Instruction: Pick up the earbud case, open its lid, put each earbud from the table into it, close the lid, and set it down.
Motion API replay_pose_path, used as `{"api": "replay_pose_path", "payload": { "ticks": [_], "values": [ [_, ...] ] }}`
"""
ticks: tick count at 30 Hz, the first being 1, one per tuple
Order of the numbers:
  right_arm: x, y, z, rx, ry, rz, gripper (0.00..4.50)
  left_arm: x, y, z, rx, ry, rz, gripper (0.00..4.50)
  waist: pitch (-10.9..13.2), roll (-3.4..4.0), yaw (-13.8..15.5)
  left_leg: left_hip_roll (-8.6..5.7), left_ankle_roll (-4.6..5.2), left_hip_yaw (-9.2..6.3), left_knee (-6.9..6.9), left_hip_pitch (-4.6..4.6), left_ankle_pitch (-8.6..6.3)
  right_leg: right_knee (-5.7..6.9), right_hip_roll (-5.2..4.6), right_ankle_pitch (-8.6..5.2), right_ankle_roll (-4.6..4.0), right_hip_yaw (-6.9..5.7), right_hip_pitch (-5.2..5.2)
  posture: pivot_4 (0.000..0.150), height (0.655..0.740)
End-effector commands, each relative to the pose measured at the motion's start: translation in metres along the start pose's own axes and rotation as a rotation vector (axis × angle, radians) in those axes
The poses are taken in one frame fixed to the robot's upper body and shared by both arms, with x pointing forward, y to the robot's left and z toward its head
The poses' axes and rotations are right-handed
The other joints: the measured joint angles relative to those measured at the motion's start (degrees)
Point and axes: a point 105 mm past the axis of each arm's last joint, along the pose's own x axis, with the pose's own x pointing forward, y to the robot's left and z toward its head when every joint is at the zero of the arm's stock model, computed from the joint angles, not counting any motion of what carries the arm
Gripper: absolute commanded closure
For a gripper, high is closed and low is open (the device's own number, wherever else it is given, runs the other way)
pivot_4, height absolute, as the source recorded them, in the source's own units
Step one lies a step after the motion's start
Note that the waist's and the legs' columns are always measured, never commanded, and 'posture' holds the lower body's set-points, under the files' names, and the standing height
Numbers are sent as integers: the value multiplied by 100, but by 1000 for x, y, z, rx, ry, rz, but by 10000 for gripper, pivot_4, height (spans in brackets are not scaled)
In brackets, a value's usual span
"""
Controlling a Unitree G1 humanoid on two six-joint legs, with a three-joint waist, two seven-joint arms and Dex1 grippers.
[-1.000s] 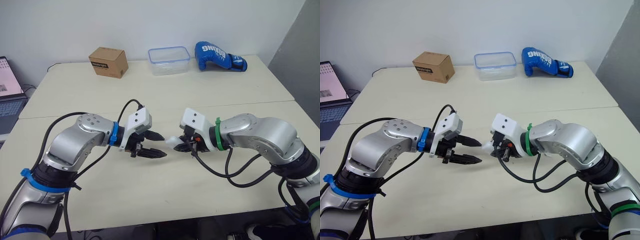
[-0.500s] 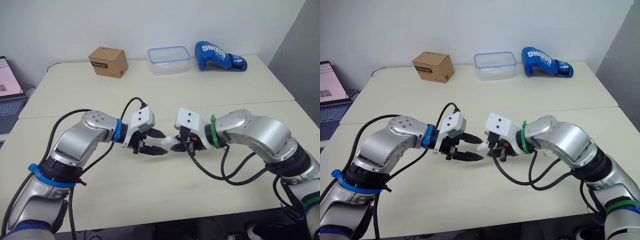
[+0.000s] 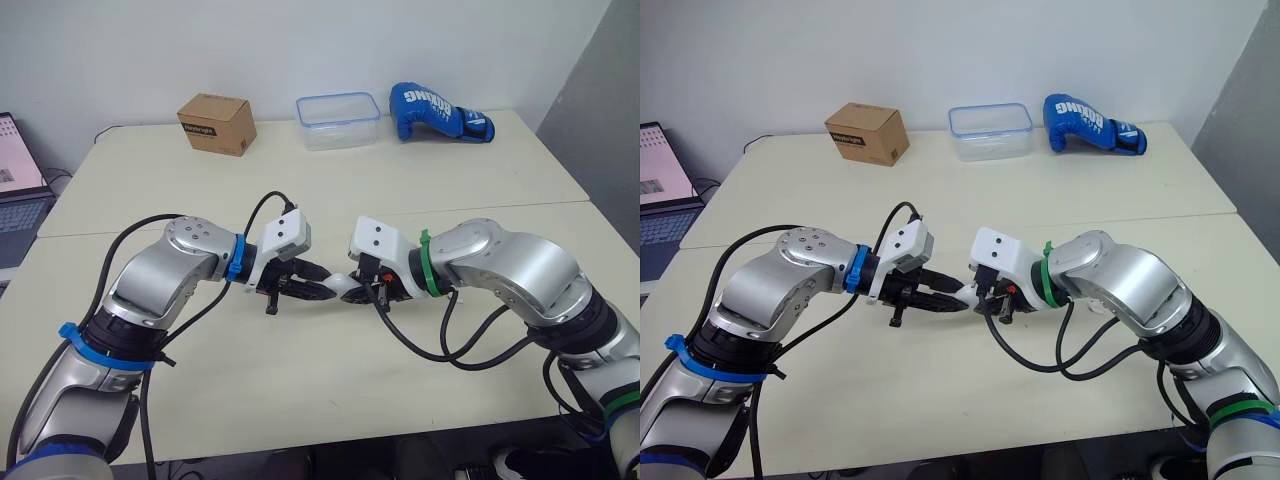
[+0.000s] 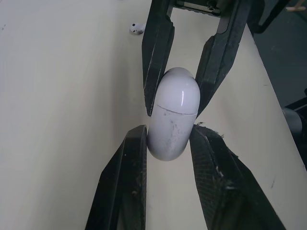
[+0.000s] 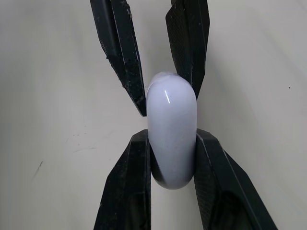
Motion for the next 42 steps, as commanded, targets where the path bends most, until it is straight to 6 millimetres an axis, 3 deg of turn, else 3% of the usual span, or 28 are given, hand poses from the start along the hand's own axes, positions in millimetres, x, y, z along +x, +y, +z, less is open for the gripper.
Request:
{"api": "replay_pose_path", "payload": {
  "ticks": [1,7,11,30,35,42],
  "values": [
    [-3,2,11,-42,-30,-3,37293,3,-7,10,52,-11,-29,31549,0,0,0,0,0,0,0,0,0,0,0,0,0,0,0,1500,7307],
    [-2,2,16,-55,-39,2,37293,9,-10,8,50,4,-61,31549,0,0,0,0,0,0,1,0,0,0,0,0,0,0,0,1500,7307],
    [-2,1,19,-65,-39,4,37293,11,-11,6,45,9,-71,36989,0,0,-1,0,0,1,1,0,0,0,0,0,0,0,0,1500,7307],
    [0,3,24,-72,-45,23,37293,12,-6,8,47,13,-41,36989,0,0,-1,0,-1,0,2,0,0,2,0,0,0,1,0,1500,7307],
    [-3,4,22,-86,-43,28,20127,8,-5,10,48,-9,-12,36989,0,0,-5,-1,-1,0,3,0,0,3,-1,0,0,0,-1,1500,7307],
    [-20,9,15,-91,-90,59,20127,-11,-7,-6,8,-30,54,36989,0,0,1,-1,-1,0,2,0,0,3,-2,0,0,1,-1,1500,7307]
  ]
}}
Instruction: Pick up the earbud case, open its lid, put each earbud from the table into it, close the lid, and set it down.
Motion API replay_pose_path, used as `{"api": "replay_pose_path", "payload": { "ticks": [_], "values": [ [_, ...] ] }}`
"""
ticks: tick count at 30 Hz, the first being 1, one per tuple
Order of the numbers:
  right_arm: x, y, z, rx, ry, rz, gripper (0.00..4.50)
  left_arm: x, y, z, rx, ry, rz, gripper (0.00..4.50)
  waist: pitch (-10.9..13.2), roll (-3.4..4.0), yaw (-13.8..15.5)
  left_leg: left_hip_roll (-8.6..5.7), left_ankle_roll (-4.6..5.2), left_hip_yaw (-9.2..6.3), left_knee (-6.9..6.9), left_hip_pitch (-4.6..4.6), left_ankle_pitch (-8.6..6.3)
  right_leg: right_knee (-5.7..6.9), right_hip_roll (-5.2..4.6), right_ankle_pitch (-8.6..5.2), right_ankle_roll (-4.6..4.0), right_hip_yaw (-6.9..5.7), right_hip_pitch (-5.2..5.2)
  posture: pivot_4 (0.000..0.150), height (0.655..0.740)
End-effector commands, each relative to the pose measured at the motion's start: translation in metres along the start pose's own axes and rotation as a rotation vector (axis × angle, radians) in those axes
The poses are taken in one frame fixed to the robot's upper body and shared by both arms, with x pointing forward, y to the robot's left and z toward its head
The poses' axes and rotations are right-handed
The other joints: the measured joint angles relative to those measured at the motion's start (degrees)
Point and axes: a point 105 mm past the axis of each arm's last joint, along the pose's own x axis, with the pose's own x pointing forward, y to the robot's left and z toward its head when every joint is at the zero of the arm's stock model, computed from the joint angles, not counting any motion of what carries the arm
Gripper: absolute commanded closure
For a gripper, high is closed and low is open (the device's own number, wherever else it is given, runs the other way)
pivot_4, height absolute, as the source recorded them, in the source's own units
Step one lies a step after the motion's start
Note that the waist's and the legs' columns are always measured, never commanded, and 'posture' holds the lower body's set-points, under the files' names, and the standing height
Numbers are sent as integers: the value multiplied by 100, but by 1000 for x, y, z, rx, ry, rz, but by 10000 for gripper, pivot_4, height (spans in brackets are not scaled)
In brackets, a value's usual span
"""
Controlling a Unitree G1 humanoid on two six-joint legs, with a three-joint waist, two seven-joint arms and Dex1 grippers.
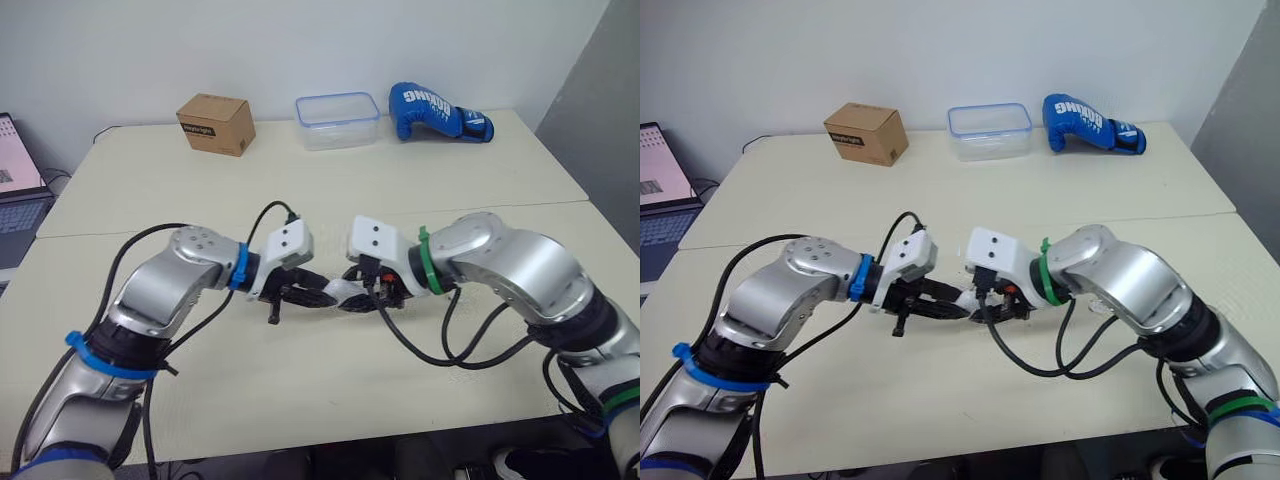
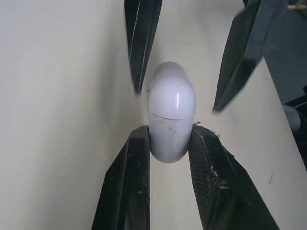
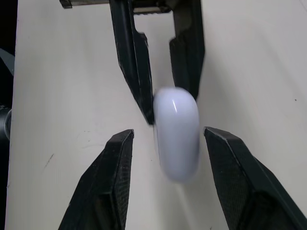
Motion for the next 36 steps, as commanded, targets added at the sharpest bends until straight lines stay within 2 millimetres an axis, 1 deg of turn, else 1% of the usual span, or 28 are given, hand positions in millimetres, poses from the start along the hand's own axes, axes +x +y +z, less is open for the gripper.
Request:
{"api": "replay_pose_path", "payload": {
  "ticks": [1,5,9,13,17,20,23,31,36],
  "values": [
    [-13,6,10,-34,-77,17,20127,-14,-2,7,41,-47,42,36989,0,0,1,0,0,0,0,0,0,0,0,0,0,0,0,1500,7307],
    [-23,8,12,-8,-153,26,20127,-19,3,4,34,-100,108,36989,0,0,12,0,0,0,1,0,0,1,0,0,0,0,1,1500,7307],
    [-35,-8,11,60,-301,-71,20127,-25,5,5,27,-266,159,36989,-1,-1,19,-1,0,2,1,0,0,-4,-3,1,-1,1,3,1500,7307],
    [-43,-14,15,71,-449,-135,20127,-23,4,0,-28,-357,159,36989,-1,-1,20,0,0,6,1,1,0,3,-4,1,-2,3,-1,1500,7307],
    [-42,-17,10,106,-488,-158,20127,-23,2,-3,-31,-443,129,36989,-1,-1,16,-2,0,8,3,2,0,2,-5,2,-2,5,1,1500,7307],
    [-41,-14,9,124,-516,-147,20127,-22,1,-3,-15,-490,118,36989,-1,-1,17,-1,-1,8,2,2,0,1,-5,2,-2,5,0,1500,7307],
    [-39,-10,7,129,-527,-126,20127,-21,4,2,6,-532,119,36989,-1,-1,18,-2,-1,8,2,2,0,0,-5,2,-2,5,1,1500,7307],
    [-32,-6,6,131,-541,-102,20127,-12,9,4,46,-560,99,36989,-1,-1,14,-3,-1,10,2,4,0,-1,-6,2,-3,6,2,1500,7307],
    [-26,-12,4,143,-517,-128,20127,-7,5,7,50,-571,69,36989,-1,-1,11,-3,0,8,2,4,0,0,-5,2,-2,5,2,1500,7307]
  ]
}}
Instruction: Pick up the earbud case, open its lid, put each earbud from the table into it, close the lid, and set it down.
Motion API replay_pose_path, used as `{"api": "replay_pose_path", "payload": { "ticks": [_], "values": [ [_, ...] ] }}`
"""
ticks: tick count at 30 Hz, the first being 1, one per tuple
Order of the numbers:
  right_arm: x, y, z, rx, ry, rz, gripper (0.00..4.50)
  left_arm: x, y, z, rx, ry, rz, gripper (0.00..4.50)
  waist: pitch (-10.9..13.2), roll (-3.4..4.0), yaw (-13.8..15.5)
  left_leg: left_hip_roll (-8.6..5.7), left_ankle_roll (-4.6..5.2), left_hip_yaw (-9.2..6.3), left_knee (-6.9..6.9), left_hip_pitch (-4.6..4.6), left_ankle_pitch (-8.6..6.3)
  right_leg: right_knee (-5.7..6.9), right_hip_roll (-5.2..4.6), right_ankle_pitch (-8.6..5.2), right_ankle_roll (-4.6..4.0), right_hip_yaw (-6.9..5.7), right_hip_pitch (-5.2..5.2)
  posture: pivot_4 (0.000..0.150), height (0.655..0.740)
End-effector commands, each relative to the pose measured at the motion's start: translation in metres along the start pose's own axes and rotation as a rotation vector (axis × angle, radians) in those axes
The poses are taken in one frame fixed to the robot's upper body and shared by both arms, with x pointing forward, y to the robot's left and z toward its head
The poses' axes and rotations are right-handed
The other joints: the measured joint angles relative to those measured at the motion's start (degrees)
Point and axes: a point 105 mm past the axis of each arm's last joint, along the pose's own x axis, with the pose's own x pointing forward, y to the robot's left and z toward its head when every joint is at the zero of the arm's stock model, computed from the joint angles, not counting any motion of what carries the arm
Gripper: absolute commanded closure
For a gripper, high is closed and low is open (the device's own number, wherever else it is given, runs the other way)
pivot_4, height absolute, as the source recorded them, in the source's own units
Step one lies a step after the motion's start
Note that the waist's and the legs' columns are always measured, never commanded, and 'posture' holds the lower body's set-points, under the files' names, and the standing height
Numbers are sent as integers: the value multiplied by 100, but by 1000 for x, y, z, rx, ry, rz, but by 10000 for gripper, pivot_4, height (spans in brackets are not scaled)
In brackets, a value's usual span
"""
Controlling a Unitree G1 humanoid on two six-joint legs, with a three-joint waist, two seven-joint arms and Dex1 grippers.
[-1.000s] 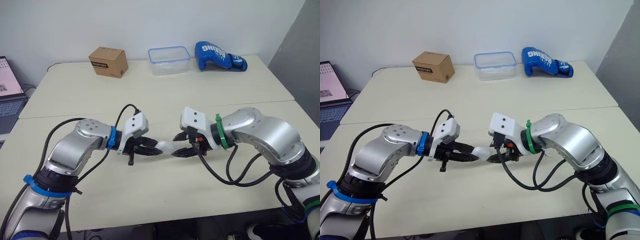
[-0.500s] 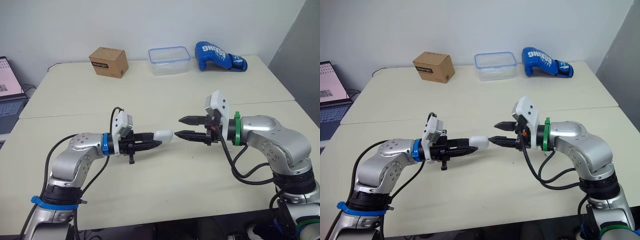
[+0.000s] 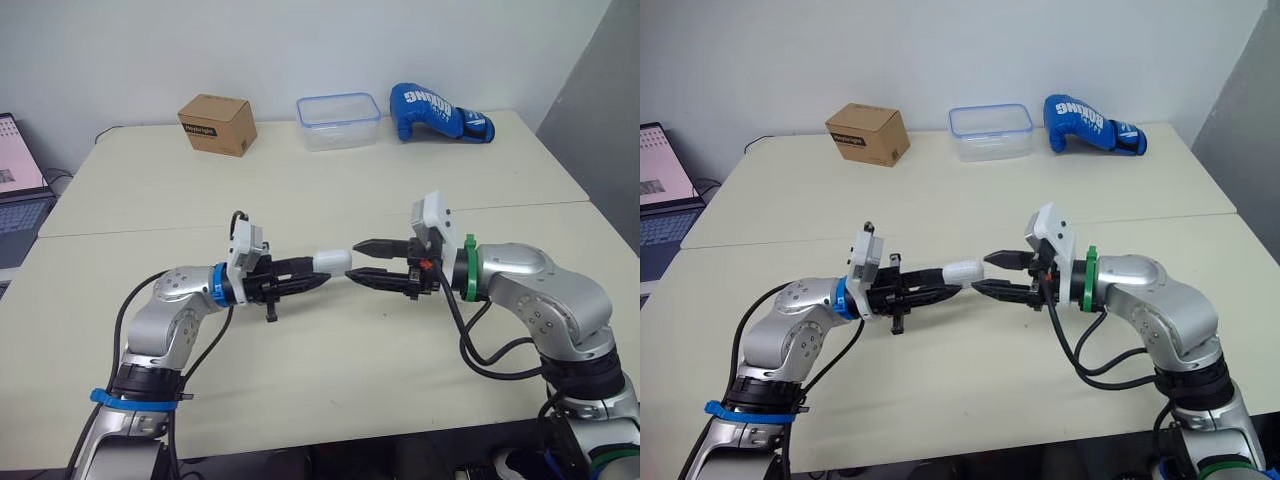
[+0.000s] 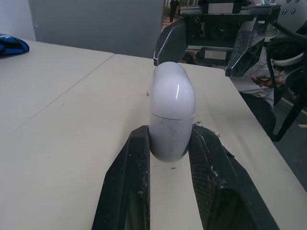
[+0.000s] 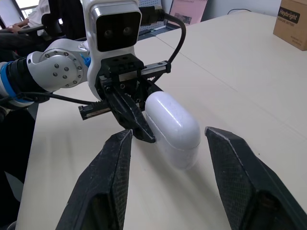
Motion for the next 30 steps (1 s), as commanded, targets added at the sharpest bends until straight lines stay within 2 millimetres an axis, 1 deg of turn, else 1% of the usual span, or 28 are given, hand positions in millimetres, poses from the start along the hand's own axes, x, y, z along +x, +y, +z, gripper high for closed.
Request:
{"api": "replay_pose_path", "payload": {
  "ticks": [1,13,22,26,30],
  "values": [
    [4,-4,3,-25,-4,-18,20127,5,-4,10,45,-22,-41,36989,0,0,-1,0,0,1,0,0,0,0,0,0,0,1,0,1500,7307],
    [13,-14,1,-21,20,-45,20127,5,-10,13,38,-20,-67,36989,0,0,-3,0,0,-1,0,1,0,0,0,0,0,1,0,1500,7307],
    [14,-22,11,-16,-23,-79,20127,3,-15,7,28,0,-82,36989,0,0,-4,0,0,-1,0,1,0,1,0,0,0,1,-1,1500,7307],
    [14,-23,14,-18,-33,-86,20127,1,-15,3,20,10,-84,36989,0,0,2,-2,0,-2,0,0,0,-1,0,0,0,0,0,1500,7307],
    [14,-22,15,-19,-33,-77,20127,3,-16,3,20,2,-81,36989,0,0,-4,1,0,-1,-1,1,0,1,1,0,0,0,-1,1500,7307]
  ]
}}
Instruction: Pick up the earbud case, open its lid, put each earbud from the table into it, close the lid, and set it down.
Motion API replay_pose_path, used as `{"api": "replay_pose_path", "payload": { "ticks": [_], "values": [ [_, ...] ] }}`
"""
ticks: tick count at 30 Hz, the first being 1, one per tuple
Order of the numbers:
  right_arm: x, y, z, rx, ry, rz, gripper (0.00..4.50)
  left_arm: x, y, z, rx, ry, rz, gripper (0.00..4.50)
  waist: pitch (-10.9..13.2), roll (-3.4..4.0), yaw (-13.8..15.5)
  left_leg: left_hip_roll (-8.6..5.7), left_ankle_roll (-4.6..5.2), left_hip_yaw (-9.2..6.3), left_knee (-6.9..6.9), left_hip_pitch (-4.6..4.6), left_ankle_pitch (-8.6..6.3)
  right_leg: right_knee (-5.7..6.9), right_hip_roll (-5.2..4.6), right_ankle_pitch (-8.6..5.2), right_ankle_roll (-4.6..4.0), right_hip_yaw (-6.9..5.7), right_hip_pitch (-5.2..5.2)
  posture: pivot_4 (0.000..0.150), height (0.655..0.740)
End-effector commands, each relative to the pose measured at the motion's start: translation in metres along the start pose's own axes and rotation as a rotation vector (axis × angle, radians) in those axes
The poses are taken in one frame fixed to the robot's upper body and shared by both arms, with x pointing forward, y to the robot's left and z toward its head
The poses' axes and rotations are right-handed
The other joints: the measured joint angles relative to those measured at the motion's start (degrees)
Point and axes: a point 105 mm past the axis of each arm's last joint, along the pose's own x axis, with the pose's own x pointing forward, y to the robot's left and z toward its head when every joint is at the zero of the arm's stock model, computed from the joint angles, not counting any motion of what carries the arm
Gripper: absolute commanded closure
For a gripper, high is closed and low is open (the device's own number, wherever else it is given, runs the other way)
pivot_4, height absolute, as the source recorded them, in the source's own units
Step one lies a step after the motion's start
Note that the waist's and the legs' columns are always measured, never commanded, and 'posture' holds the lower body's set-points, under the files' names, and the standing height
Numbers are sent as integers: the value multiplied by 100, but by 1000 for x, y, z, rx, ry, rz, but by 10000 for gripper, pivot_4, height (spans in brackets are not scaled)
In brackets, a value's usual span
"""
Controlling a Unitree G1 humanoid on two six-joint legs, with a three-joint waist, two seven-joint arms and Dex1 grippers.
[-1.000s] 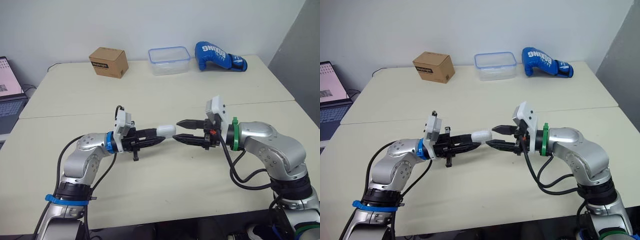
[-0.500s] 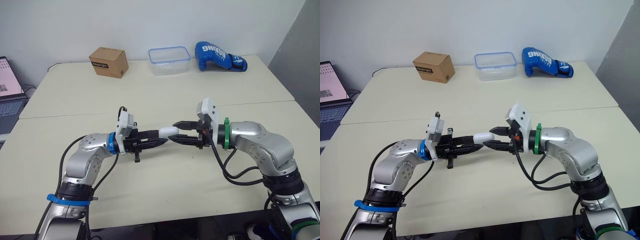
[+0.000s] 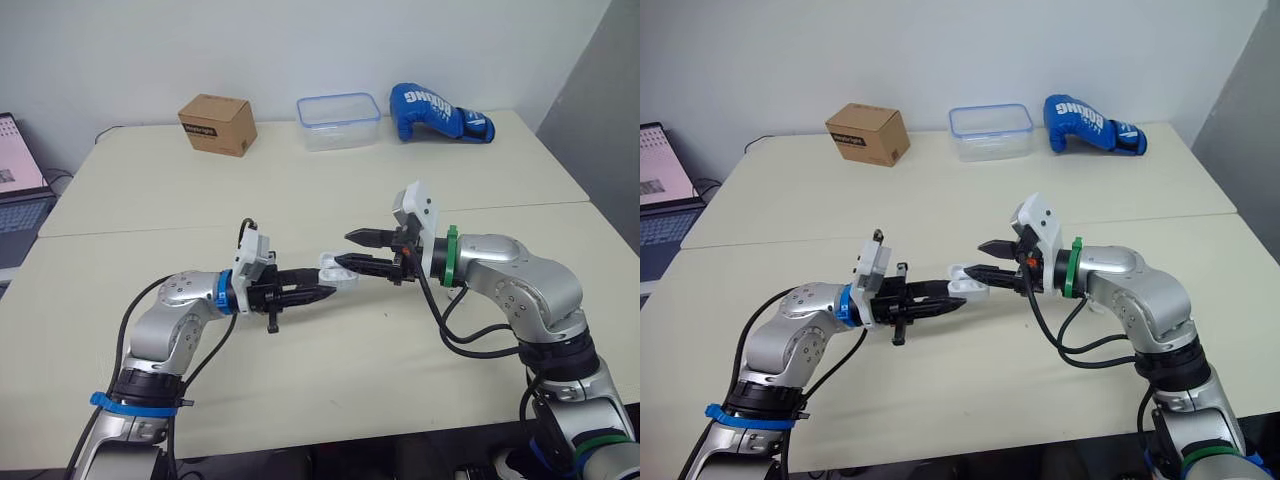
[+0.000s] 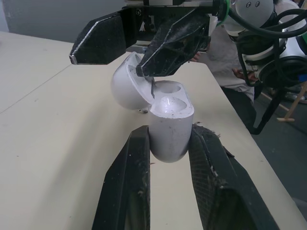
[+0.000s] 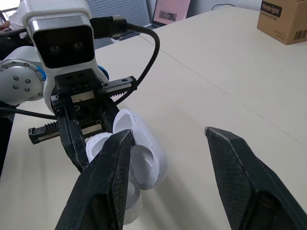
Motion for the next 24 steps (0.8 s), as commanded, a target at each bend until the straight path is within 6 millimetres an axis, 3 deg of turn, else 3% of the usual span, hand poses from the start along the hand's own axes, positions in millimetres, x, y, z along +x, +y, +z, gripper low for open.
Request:
{"api": "replay_pose_path", "payload": {
  "ticks": [1,6,11,18,24],
  "values": [
    [-4,0,15,-42,-42,3,20127,1,-3,9,47,-23,-13,36989,0,0,0,0,0,0,0,0,0,0,0,0,0,1,0,1500,7307],
    [-17,13,25,-52,-39,103,20127,-2,9,11,63,-44,47,36989,0,0,9,-2,0,-1,0,-1,0,-3,-1,0,0,-1,2,1500,7307],
    [-38,-3,30,-85,49,62,20127,-1,20,20,85,-75,70,36989,0,0,10,-1,1,0,1,0,0,-1,0,0,0,-2,2,1500,7307],
    [-80,-44,-5,-158,313,-101,20127,-3,32,23,96,-77,78,36989,0,-1,10,-2,1,8,1,-1,0,-6,-2,0,1,0,2,1500,7307],
    [-102,-58,-37,-185,466,-142,20127,3,32,20,100,-73,51,36989,0,-1,4,-1,1,12,1,-1,0,-4,-2,0,1,2,2,1500,7307]
  ]
}}
